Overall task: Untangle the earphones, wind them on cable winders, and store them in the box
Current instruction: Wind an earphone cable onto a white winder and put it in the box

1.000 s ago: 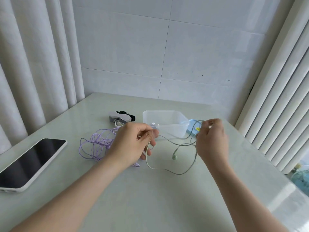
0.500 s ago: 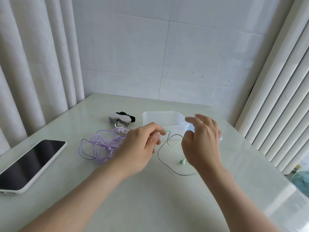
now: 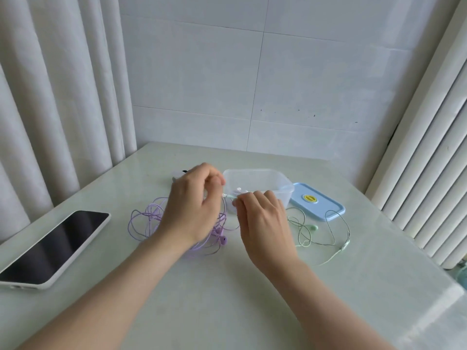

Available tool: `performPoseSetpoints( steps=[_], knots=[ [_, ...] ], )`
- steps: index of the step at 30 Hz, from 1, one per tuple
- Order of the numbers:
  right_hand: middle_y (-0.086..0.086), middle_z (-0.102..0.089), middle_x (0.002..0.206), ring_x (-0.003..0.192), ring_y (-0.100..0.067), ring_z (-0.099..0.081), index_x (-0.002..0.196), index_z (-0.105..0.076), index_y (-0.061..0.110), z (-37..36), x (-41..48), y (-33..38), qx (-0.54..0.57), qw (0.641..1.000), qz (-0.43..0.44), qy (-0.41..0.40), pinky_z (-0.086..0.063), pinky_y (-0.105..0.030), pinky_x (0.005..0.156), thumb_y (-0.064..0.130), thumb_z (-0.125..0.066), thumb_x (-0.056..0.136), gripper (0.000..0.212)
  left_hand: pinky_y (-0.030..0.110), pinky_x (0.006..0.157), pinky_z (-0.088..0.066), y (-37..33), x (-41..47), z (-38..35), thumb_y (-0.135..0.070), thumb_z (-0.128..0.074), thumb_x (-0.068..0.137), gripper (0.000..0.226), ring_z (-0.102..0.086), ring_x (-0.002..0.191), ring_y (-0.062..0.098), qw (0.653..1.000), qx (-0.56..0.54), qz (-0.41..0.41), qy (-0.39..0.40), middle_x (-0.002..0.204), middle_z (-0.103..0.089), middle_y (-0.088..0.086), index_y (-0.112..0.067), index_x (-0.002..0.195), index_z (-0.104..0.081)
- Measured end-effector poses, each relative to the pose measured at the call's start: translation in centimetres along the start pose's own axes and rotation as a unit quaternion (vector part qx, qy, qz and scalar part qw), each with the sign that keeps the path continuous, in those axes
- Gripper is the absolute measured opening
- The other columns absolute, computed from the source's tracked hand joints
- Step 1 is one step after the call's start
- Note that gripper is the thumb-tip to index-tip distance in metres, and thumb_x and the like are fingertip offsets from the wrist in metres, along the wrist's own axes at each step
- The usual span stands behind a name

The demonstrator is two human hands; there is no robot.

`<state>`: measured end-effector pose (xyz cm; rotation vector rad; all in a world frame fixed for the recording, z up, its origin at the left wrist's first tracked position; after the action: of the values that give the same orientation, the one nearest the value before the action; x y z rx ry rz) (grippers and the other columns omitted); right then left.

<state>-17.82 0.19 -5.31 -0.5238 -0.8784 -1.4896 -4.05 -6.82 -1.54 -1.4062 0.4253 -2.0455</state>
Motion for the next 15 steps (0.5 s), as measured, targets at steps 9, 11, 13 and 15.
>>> performPoseSetpoints(
  steps=[9, 11, 13, 15],
  knots=[
    [-0.004, -0.065, 0.069, 0.066, -0.033, -0.051, 0.110, -0.071, 0.012, -1.1, 0.4, -1.5, 0.015, 0.998, -0.038, -0.040, -0.047, -0.040, 0.060, 0.017, -0.054, 0.103, 0.018, 0.043, 0.082, -0.049, 8.4, 3.6, -0.1, -0.004, -0.049, 0.097, 0.023, -0.058, 0.107, 0.044, 0.956, 0.201, 0.208, 0.039, 0.100, -0.070, 0.015, -0.005, 0.089, -0.071],
    [-0.005, -0.059, 0.063, 0.061, -0.033, -0.050, 0.113, -0.071, 0.011, -1.0, 0.4, -1.5, 0.009, 0.998, -0.043, -0.046, -0.039, -0.034, 0.056, 0.013, -0.059, 0.100, 0.018, 0.040, 0.072, -0.044, 10.3, 3.3, -0.7, -0.017, -0.053, 0.098, 0.030, -0.058, 0.099, 0.045, 0.942, 0.211, 0.257, 0.052, 0.082, -0.062, 0.016, -0.006, 0.071, -0.059],
    [-0.005, -0.054, 0.059, 0.057, -0.032, -0.046, 0.108, -0.070, 0.011, -1.0, 0.6, -1.6, 0.006, 0.998, -0.039, -0.054, -0.033, -0.032, 0.057, 0.010, -0.065, 0.098, 0.011, 0.038, 0.069, -0.045, 12.2, 2.6, -1.1, -0.038, -0.059, 0.094, 0.038, -0.061, 0.091, 0.043, 0.924, 0.201, 0.323, 0.046, 0.081, -0.064, 0.015, -0.007, 0.072, -0.062],
    [-0.005, -0.052, 0.058, 0.056, -0.029, -0.037, 0.101, -0.067, 0.011, -1.1, 0.4, -2.0, 0.008, 0.998, -0.038, -0.052, -0.031, -0.032, 0.057, 0.008, -0.070, 0.097, 0.006, 0.038, 0.071, -0.046, 12.8, 1.9, -1.2, -0.051, -0.061, 0.092, 0.043, -0.060, 0.087, 0.039, 0.910, 0.202, 0.361, 0.031, 0.091, -0.068, 0.014, -0.009, 0.079, -0.065]
  ],
)
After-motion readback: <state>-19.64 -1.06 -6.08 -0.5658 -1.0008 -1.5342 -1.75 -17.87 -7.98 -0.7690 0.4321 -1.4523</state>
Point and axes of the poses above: each hand's wrist, its own x-axis towards the middle knuckle, its own z-axis out of the back of the hand, y = z × x, the point moved 6 cm from there along x, towards the middle knuckle
